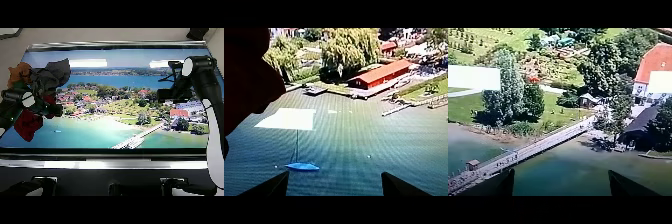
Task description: Fold the shirts.
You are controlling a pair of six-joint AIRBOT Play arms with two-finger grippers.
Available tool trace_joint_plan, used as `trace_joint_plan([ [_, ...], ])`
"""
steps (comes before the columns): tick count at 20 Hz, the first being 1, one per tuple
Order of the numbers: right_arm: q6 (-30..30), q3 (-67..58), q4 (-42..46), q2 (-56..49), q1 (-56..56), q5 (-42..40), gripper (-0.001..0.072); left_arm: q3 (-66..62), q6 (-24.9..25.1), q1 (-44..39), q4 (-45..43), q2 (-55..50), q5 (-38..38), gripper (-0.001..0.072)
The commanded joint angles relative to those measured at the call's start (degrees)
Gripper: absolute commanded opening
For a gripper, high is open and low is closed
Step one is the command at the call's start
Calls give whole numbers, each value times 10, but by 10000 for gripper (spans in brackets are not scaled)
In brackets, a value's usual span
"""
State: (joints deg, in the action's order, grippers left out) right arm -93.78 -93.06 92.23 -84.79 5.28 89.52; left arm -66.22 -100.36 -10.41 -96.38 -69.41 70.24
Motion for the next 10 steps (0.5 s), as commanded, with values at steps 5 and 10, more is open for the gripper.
trace_joint_plan([
  [5,0,-1,0,0,0,0,691,3,-5,0,0,0,-19,704],
  [10,0,-1,2,-1,0,-72,692,9,-8,0,21,-2,-115,704],
])
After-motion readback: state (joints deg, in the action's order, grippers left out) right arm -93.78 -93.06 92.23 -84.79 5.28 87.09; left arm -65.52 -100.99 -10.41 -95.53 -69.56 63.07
